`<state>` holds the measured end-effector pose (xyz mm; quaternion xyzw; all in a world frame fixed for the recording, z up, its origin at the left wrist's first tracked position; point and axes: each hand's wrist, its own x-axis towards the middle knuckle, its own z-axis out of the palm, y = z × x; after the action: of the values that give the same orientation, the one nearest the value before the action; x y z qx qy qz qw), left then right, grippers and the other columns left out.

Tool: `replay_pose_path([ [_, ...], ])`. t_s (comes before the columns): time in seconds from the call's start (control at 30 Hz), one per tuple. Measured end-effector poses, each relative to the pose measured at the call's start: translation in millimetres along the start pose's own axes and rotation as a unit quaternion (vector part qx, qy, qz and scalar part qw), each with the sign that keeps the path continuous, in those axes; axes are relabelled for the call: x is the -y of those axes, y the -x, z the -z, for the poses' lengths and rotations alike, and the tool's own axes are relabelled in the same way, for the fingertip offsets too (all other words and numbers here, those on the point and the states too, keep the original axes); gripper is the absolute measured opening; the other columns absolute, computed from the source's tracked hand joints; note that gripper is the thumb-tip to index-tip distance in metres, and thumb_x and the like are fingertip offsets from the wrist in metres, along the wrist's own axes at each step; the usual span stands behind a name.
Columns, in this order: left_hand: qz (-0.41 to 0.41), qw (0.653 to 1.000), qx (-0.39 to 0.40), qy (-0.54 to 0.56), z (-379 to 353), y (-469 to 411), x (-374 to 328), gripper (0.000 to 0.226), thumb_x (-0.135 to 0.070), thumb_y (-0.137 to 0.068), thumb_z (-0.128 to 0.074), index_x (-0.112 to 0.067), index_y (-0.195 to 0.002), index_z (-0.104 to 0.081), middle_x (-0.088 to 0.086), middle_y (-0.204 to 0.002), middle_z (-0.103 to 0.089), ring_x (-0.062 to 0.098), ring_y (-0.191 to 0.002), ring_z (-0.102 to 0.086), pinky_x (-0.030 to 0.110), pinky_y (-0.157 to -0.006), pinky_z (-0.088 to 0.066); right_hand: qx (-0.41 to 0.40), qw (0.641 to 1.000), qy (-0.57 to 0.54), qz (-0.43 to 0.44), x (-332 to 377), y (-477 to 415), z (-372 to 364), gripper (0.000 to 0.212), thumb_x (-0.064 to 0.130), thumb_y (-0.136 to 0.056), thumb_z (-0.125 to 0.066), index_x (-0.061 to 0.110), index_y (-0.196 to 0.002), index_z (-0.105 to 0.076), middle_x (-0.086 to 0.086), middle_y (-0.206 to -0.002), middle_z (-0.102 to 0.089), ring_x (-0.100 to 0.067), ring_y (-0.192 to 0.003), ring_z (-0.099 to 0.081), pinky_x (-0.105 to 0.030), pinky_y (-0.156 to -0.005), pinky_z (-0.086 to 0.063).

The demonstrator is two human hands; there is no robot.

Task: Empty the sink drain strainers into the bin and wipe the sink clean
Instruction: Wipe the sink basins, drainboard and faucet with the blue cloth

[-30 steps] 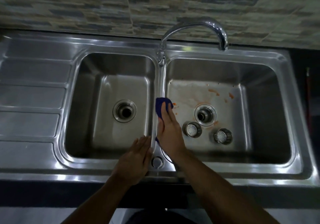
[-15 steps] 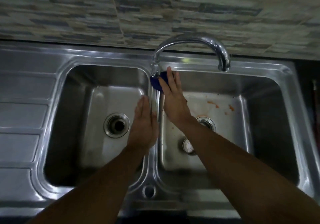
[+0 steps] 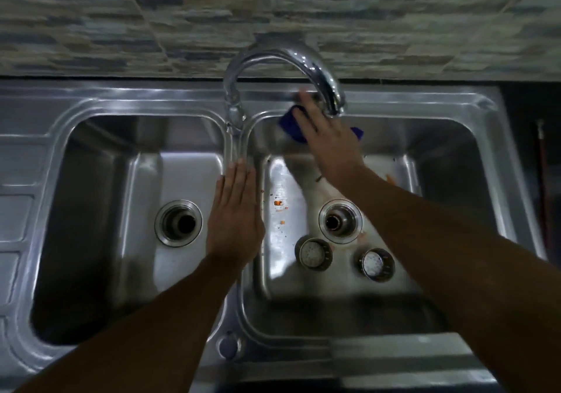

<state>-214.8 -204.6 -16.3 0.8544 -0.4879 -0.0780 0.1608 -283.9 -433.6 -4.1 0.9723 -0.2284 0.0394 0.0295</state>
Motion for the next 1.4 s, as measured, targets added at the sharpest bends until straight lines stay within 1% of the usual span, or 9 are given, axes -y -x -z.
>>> replay_pose_path([
  [0.13, 0.008, 1.000, 0.003, -0.001, 2.6, -0.6, -3.2, 0.060, -0.020, -0.098, -0.025, 0.001, -0.154, -0.029, 0.021, -0.164, -0.021, 0.034, -0.154, -0.015, 0.051, -0.126, -0.016, 0.042, 0.984, -0.008, -0.174, -88.5, 53.5, 4.7, 0.092, -0.008, -0.077, -0.067, 0.010, -0.157, -0.024, -0.016, -0.168, -0.001, -0.047, -0.152, -0.004, -0.061, -0.118, -0.029],
  [0.3, 0.005, 1.000, -0.009, 0.009, 2.0, -2.2, -4.2, 0.060, -0.027, -0.102, -0.017, -0.001, -0.155, -0.027, 0.019, -0.165, -0.019, 0.031, -0.156, -0.012, 0.047, -0.128, -0.010, 0.005, 0.909, -0.125, -0.396, -105.9, 62.1, 8.3, 0.083, -0.005, -0.086, -0.065, 0.012, -0.155, -0.022, -0.014, -0.167, 0.012, -0.039, -0.154, 0.003, -0.056, -0.123, -0.022],
  [0.5, 0.003, 0.998, -0.035, 0.047, 0.7, -2.7, -3.9, 0.057, -0.022, -0.101, -0.025, 0.003, -0.150, -0.037, 0.024, -0.160, -0.030, 0.038, -0.152, -0.024, 0.055, -0.124, -0.021, -0.083, 0.961, -0.192, -0.183, 1.0, 7.3, -6.7, 0.070, -0.012, -0.090, -0.047, 0.007, -0.155, -0.028, -0.021, -0.165, -0.010, -0.039, -0.153, -0.014, -0.045, -0.124, -0.020],
  [0.67, 0.007, 0.998, -0.034, 0.047, -1.8, -2.6, -0.2, 0.058, -0.023, -0.101, -0.022, -0.001, -0.153, -0.035, 0.019, -0.162, -0.027, 0.031, -0.154, -0.019, 0.051, -0.126, -0.017, -0.002, 0.987, -0.149, 0.052, 48.3, -28.3, -13.0, 0.061, -0.003, -0.097, -0.042, 0.008, -0.156, -0.029, -0.011, -0.165, -0.023, -0.035, -0.154, -0.014, -0.042, -0.127, -0.007],
  [0.77, 0.005, 0.998, -0.042, 0.054, -1.2, -2.8, -1.0, 0.057, -0.021, -0.100, -0.024, 0.001, -0.151, -0.037, 0.021, -0.161, -0.030, 0.034, -0.153, -0.022, 0.054, -0.125, -0.020, -0.008, 0.989, -0.121, 0.085, 6.9, -11.7, -9.2, 0.065, -0.003, -0.087, -0.055, 0.003, -0.150, -0.040, -0.017, -0.157, -0.038, -0.040, -0.146, -0.033, -0.049, -0.121, -0.029],
  [0.83, 0.006, 0.998, -0.041, 0.056, -0.7, -2.7, -1.1, 0.057, -0.021, -0.100, -0.025, 0.002, -0.150, -0.038, 0.022, -0.160, -0.030, 0.035, -0.152, -0.022, 0.054, -0.125, -0.020, -0.021, 0.993, -0.093, 0.064, -40.1, 10.1, -7.5, 0.067, 0.001, -0.081, -0.058, 0.000, -0.147, -0.045, -0.020, -0.153, -0.043, -0.044, -0.142, -0.039, -0.053, -0.113, -0.039],
  [0.93, 0.004, 0.998, -0.035, 0.051, 0.0, -2.3, -0.4, 0.058, -0.021, -0.099, -0.024, 0.002, -0.151, -0.036, 0.021, -0.161, -0.028, 0.035, -0.153, -0.020, 0.052, -0.126, -0.018, 0.027, 0.998, -0.051, -0.009, -116.3, 48.1, -3.6, 0.080, -0.009, -0.082, -0.063, 0.005, -0.154, -0.032, -0.015, -0.163, -0.027, -0.037, -0.152, -0.021, -0.049, -0.122, -0.024],
  [1.1, 0.001, 0.998, -0.033, 0.046, 0.4, -3.3, -0.3, 0.057, -0.020, -0.099, -0.025, 0.004, -0.150, -0.038, 0.024, -0.160, -0.030, 0.039, -0.151, -0.023, 0.055, -0.124, -0.021, 0.067, 0.981, -0.022, -0.181, -192.4, 87.5, 13.9, 0.073, -0.006, -0.088, -0.063, 0.001, -0.153, -0.031, -0.019, -0.163, -0.023, -0.037, -0.152, -0.018, -0.051, -0.125, -0.016],
  [1.4, 0.007, 0.999, -0.032, 0.043, -3.8, -3.6, 2.4, 0.046, -0.013, -0.096, -0.036, 0.001, -0.134, -0.057, 0.021, -0.160, -0.033, 0.034, -0.153, -0.023, 0.046, -0.127, -0.013, 0.128, 0.953, 0.018, -0.273, -158.4, 176.2, 45.5, 0.083, 0.003, -0.083, -0.072, -0.002, -0.152, -0.026, -0.024, -0.161, -0.018, -0.044, -0.146, -0.023, -0.049, -0.123, -0.022],
])
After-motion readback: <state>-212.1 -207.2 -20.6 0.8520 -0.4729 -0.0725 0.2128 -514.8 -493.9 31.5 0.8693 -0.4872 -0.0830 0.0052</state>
